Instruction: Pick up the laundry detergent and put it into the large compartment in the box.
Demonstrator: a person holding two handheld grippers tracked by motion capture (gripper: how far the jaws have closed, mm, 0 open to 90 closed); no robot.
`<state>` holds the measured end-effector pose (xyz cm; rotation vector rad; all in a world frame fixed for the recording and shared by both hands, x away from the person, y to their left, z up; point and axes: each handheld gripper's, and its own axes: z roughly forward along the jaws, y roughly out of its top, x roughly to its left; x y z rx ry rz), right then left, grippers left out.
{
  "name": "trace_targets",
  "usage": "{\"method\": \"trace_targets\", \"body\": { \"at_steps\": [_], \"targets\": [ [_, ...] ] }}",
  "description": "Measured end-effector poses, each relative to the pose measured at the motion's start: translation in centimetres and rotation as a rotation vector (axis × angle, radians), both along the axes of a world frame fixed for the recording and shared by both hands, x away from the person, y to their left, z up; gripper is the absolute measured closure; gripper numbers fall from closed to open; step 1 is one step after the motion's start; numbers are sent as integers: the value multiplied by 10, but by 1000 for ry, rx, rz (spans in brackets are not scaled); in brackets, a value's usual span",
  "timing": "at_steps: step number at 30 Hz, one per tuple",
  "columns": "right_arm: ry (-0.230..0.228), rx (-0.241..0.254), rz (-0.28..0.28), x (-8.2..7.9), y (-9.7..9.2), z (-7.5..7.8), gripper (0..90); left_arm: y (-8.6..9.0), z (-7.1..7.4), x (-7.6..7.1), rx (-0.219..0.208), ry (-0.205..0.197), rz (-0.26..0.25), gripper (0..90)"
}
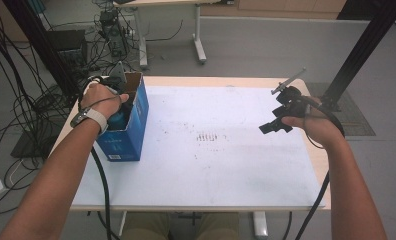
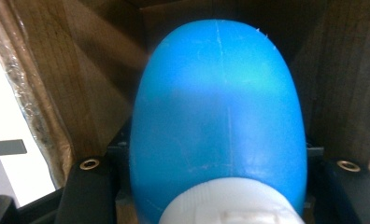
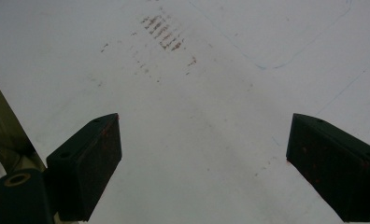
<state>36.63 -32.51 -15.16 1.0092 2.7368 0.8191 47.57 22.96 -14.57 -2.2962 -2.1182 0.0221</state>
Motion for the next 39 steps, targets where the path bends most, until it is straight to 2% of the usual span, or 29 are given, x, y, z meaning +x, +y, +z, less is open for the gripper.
{"method": "trace_targets", "body": {
  "at_steps": [30,39],
  "targets": [
    [-2,4,-1,-2,-1,-1,101,-1,0,-3,0,-20,-3,381],
    [0,1,1,-2,1,-1,101,1,1,-5,-8,-26,-10,308]
  ]
}}
